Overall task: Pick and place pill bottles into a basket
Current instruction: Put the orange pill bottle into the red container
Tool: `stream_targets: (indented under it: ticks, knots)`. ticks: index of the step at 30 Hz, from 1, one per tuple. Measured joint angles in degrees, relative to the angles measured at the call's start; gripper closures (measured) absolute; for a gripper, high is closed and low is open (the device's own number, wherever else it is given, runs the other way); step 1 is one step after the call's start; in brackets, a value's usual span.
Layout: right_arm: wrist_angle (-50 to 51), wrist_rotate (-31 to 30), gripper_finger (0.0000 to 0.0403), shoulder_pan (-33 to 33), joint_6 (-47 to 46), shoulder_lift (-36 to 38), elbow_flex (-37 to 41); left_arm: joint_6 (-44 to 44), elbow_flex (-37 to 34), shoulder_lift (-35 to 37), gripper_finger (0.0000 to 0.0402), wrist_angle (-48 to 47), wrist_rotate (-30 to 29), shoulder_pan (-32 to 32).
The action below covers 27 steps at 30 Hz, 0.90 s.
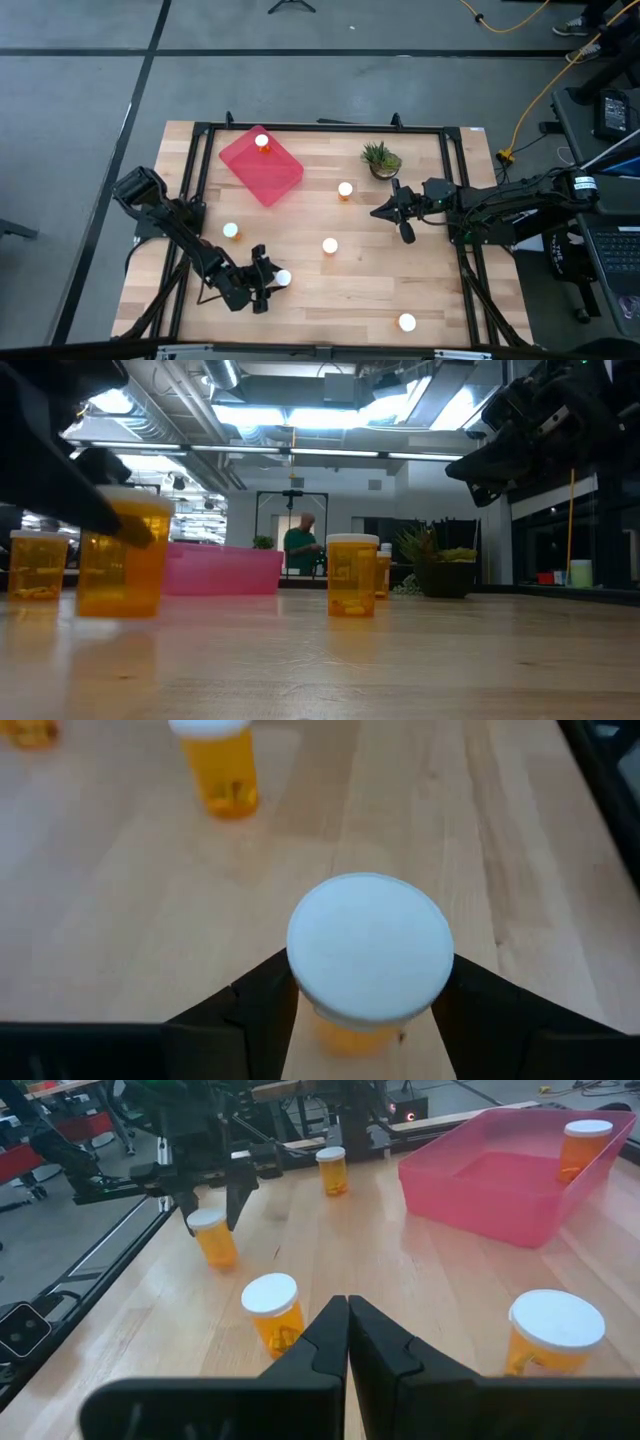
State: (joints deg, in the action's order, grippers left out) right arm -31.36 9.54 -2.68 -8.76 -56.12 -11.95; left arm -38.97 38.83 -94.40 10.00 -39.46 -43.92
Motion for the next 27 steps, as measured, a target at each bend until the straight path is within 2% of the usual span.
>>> stream_targets:
  ticks: [8,14,19,27]
  knots:
    - [0.0,0.0,0.0387,0.0,0.0,0.0,0.0,7.9,0.4,8.4,0.0197,-1.5,-1.3,0.2]
    - [0.0,0.0,0.0387,0.0,0.0,0.0,0.0,12.8,0.4,16.6,0.0197,-6.2,-6.6,0.3]
    - [0.0,0.0,0.0387,0.0,0.0,0.0,0.0,13.2,0.4,21.9,0.0197,-11.0,-11.9,0.9]
    - [0.0,0.0,0.0387,0.0,-0.2,0.0,0.0,11.4,0.4,24.8,0.0197,-15.9,-12.5,5.3]
